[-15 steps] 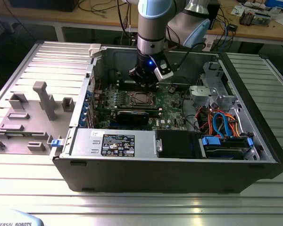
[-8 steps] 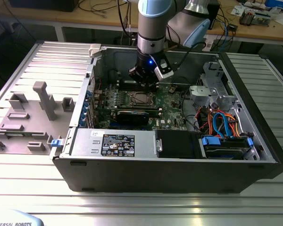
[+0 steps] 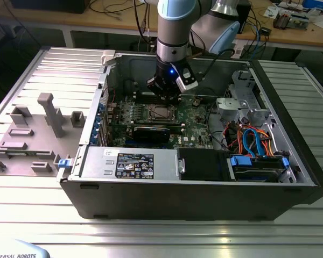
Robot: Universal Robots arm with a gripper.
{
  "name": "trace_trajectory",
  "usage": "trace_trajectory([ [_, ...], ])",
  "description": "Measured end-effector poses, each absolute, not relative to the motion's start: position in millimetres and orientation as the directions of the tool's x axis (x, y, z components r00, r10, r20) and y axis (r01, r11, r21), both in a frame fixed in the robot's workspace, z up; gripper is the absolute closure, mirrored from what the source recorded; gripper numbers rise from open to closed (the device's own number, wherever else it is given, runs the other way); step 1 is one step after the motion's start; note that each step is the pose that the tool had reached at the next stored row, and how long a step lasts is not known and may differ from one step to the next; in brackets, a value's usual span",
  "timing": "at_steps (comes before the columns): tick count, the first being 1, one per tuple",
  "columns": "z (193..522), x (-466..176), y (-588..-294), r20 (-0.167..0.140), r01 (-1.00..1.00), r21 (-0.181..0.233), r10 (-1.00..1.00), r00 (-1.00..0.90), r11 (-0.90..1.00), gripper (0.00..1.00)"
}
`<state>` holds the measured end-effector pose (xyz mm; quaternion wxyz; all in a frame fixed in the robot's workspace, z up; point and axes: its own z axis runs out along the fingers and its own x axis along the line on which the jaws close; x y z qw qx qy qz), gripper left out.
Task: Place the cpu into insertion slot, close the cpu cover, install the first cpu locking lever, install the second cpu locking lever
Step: 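Install the first cpu locking lever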
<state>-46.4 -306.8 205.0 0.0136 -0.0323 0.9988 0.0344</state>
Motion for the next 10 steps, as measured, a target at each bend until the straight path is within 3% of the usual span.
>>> trace_trajectory([
  [10,205.1,-46.4,-310.1,-0.028,-0.059,0.067,-0.057,-0.998,0.996,0.89],
])
